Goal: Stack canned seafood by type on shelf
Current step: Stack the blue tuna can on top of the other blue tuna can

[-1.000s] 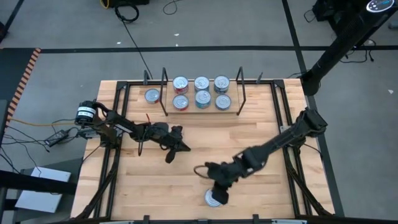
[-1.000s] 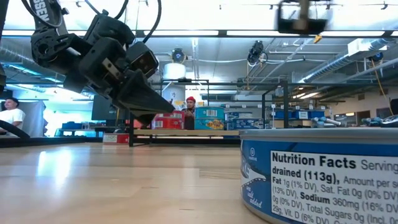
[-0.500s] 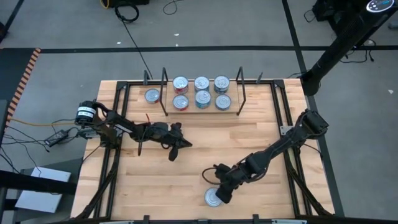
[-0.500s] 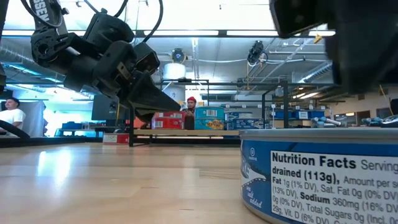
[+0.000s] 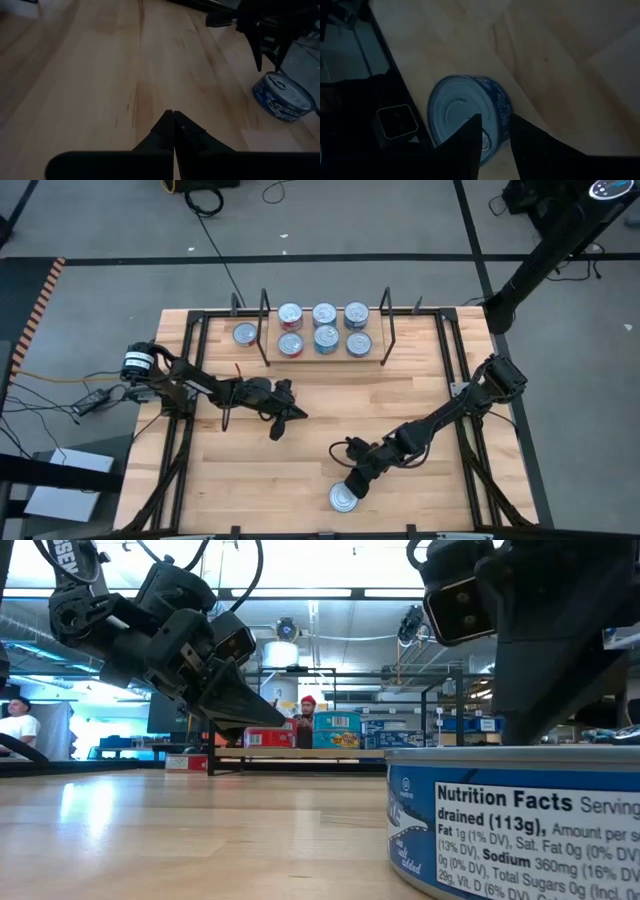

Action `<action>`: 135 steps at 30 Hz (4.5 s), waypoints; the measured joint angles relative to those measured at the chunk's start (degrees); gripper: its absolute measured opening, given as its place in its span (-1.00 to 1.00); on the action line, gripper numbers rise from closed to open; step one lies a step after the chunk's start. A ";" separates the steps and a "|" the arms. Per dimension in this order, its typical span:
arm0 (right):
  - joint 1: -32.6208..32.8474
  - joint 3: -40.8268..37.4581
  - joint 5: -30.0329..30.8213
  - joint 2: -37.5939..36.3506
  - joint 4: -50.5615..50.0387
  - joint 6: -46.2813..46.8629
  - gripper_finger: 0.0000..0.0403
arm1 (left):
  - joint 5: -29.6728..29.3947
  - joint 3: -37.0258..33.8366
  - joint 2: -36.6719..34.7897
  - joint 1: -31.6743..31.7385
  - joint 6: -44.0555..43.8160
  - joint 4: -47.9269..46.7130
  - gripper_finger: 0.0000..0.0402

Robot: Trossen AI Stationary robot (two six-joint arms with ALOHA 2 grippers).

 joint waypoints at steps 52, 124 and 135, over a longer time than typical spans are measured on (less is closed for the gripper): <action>-1.46 16.26 -3.21 10.67 -19.49 -14.78 -0.59 | 0.66 0.00 3.61 -0.02 -1.86 1.88 -0.98; -5.60 13.67 -1.92 0.96 -27.44 -34.46 -0.96 | -7.76 10.99 21.78 -0.39 -6.36 17.26 -0.98; -4.70 6.01 -0.33 1.05 -14.27 -31.52 -0.97 | -7.73 12.04 25.20 -0.76 -7.61 20.21 -0.98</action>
